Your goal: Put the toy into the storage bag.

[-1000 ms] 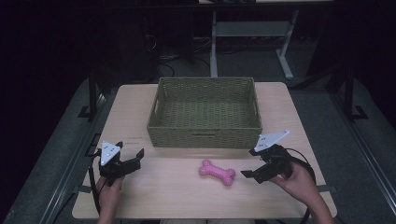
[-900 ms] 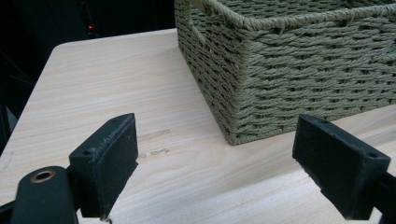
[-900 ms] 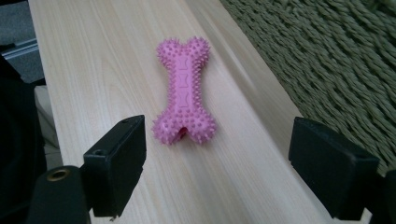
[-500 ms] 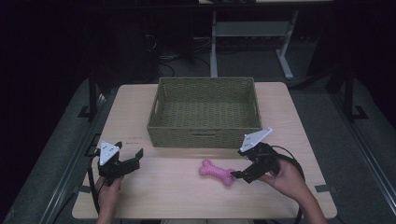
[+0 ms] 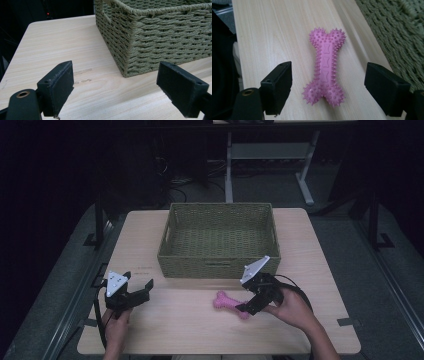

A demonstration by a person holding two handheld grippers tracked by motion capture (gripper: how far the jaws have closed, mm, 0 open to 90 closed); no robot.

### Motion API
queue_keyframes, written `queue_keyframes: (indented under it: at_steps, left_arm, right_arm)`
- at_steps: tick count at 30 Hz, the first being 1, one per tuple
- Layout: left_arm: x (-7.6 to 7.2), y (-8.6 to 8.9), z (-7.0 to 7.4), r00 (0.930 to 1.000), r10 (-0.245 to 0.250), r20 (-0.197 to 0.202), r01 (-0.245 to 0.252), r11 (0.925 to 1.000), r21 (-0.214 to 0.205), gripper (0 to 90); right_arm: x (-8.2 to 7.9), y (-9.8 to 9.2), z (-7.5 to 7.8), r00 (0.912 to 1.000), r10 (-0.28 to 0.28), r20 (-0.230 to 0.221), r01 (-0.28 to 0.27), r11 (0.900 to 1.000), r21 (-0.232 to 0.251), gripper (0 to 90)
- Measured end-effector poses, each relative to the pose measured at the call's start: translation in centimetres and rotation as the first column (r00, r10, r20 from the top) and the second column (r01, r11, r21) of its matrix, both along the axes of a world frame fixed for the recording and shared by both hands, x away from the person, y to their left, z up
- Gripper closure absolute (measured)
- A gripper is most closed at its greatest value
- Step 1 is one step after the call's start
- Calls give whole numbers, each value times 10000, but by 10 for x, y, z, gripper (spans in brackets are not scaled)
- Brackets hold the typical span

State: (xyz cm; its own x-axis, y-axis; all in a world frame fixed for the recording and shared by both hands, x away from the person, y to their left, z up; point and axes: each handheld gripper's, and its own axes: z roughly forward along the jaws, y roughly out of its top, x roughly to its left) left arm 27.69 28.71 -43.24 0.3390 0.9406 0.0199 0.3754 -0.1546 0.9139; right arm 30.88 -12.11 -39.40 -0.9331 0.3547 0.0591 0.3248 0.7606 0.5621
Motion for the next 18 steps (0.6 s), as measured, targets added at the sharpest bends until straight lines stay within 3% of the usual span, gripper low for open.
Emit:
queue_keyframes:
  at_steps: [18]
  left_arm:
    - [1, 1, 0, 10000, -1, -33, 1, 10000, -27, 137]
  right_arm:
    - [12, 24, -18, 9985, 209, -500, -244, 9971, -714, 293]
